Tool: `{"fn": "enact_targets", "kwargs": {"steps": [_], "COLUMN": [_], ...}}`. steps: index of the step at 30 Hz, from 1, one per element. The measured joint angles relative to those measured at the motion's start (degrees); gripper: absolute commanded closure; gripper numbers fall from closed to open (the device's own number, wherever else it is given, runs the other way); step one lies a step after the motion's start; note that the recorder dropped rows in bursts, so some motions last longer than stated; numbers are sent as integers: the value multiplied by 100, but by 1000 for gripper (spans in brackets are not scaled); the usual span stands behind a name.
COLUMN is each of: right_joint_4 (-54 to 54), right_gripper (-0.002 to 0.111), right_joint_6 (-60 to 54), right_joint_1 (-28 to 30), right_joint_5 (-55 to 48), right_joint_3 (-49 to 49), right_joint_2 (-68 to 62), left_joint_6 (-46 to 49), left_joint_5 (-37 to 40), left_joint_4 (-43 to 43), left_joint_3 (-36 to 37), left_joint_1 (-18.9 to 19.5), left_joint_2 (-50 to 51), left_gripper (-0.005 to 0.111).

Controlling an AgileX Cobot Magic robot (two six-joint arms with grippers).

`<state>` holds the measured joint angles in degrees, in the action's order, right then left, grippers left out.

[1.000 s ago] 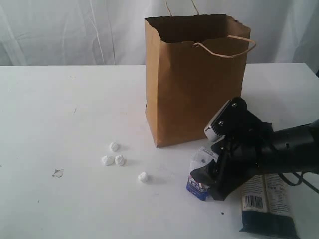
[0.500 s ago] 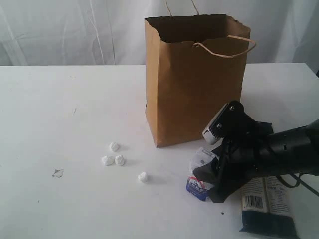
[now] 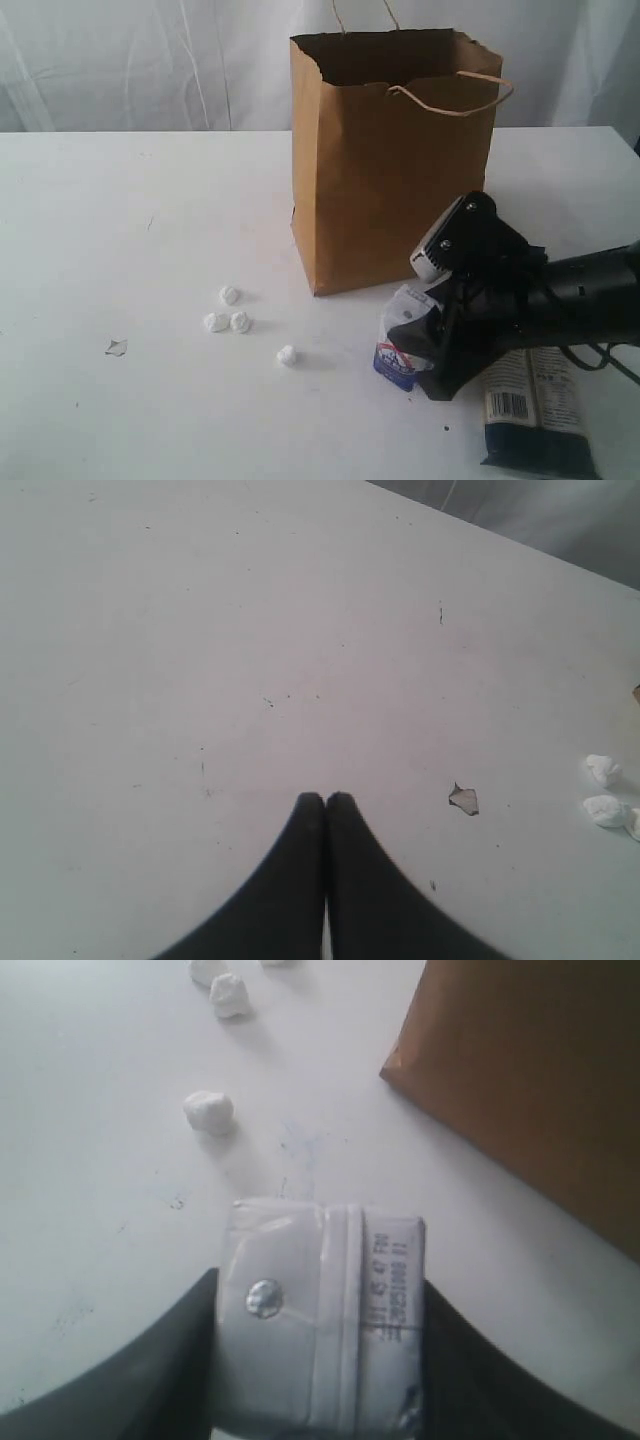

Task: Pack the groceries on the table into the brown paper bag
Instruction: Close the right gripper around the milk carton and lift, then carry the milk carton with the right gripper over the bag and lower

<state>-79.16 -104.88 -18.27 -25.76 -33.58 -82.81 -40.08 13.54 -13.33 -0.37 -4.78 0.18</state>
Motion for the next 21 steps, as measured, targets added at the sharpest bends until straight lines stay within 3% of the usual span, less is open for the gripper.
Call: {"fn": "enact_targets", "kwargs": {"steps": [13,21], "right_joint_4": [0,0], "right_gripper": [77,77], "right_joint_6": [0,0], "right_joint_1": [0,0], "right_joint_5": [-114,-304], "right_joint_3": [0,-66], "right_joint_2": [719,1812], "left_joint_6": [0,0], "left_joint_5": [0,0], "left_joint_4": [0,0], "left_joint_3": [0,0], "left_joint_1": [0,0], "left_joint_2": [0,0], "left_gripper": [107,107]}}
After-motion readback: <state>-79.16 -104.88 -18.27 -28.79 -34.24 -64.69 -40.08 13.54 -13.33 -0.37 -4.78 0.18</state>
